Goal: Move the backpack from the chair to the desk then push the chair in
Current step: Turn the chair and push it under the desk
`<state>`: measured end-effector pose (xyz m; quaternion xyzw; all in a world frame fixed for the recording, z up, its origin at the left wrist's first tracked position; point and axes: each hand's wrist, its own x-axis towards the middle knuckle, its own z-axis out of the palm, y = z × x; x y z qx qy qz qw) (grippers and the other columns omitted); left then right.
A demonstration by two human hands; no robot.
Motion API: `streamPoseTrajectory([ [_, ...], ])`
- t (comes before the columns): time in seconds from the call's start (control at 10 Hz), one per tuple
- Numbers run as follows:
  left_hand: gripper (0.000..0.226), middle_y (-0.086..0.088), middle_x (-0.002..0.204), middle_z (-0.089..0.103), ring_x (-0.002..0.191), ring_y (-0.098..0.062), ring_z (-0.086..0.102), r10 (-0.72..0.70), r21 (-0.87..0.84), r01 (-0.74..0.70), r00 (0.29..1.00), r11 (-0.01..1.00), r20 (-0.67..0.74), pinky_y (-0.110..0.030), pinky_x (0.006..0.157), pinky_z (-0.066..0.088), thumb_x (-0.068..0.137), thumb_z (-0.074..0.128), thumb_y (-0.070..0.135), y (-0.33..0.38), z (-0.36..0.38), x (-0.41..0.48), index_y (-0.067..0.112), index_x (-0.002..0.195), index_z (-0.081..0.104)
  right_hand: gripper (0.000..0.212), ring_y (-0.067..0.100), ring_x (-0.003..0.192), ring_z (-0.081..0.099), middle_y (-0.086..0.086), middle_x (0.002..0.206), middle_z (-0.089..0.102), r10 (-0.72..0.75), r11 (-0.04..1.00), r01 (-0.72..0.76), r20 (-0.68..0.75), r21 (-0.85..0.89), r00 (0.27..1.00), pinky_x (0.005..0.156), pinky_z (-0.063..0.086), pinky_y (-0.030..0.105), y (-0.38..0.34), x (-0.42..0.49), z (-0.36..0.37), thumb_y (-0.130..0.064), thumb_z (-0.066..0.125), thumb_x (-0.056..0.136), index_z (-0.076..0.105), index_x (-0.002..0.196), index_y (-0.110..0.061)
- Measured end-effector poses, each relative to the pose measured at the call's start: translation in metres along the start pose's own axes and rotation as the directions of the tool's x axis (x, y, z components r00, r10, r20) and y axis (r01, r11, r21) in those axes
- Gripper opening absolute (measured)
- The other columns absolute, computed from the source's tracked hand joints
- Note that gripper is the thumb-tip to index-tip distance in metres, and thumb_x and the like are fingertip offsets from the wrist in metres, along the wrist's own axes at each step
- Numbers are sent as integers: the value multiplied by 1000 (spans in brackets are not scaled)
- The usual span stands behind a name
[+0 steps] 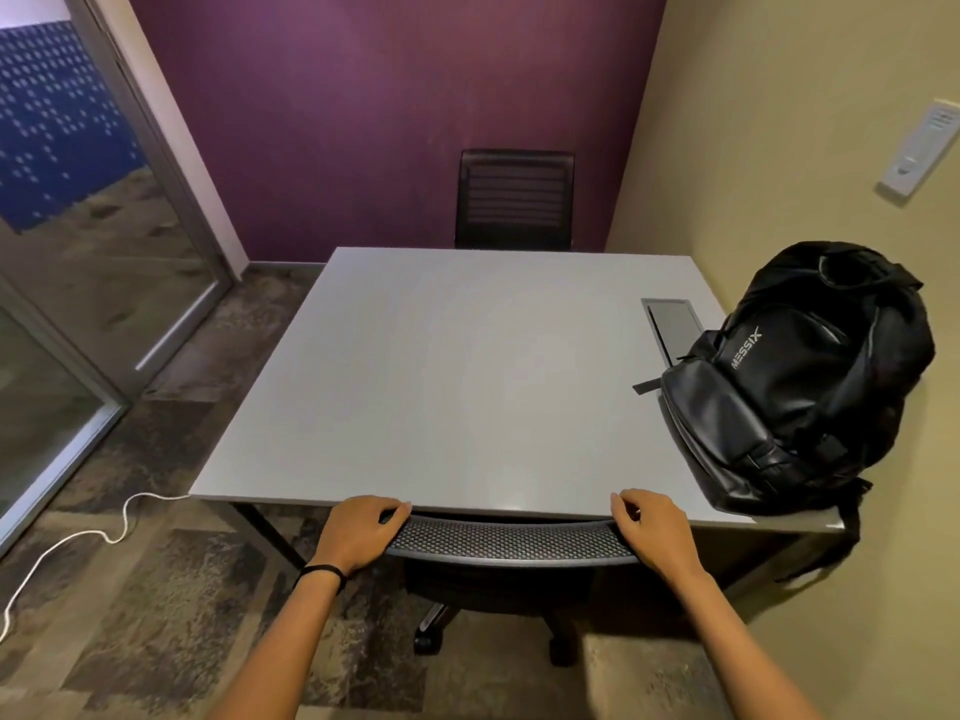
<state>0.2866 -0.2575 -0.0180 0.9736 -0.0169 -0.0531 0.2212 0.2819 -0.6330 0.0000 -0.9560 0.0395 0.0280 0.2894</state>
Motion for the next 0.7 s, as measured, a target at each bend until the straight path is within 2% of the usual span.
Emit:
streamPoseTrajectory([
  [0.2,37,6,102,73,93,-12,64,19,29,-20,999,999,29,-27,78,47,92,41,50,-4,-4,1,29,98,71,30,8,61,50,-4,71,58,13,1000,-12,16,-13,1000,65,36,23,-8,-1,-1,-29,45,95,51,66,-21],
  [0.4,36,7,108,72,98,-12,63,34,36,-37,996,999,78,-26,81,46,92,41,50,0,-7,1,30,103,69,27,11,67,52,-1,77,62,23,998,-20,52,-55,998,65,37,23,-7,1,0,-28,44,95,54,72,-19],
  [0.5,36,7,106,72,96,-11,63,32,35,-35,997,999,70,-25,80,46,92,41,50,1,-6,-5,30,102,69,29,16,75,58,5,86,67,98,993,-89,127,-75,987,61,38,22,-1,7,3,-26,42,95,61,77,-14],
  [0.6,33,7,109,72,100,-12,63,15,14,-17,997,1000,74,-26,86,46,92,44,47,4,-8,-8,29,103,69,25,22,93,59,8,106,67,133,991,-124,181,-59,974,79,46,30,-2,16,4,-23,43,95,64,96,-11],
  [0.7,29,7,119,66,109,-12,59,42,-90,-29,988,996,147,-27,95,44,92,47,42,13,-14,1,26,107,66,31,27,122,47,13,135,50,120,993,-114,224,-40,967,105,37,37,-10,31,2,-22,45,96,51,124,-10],
])
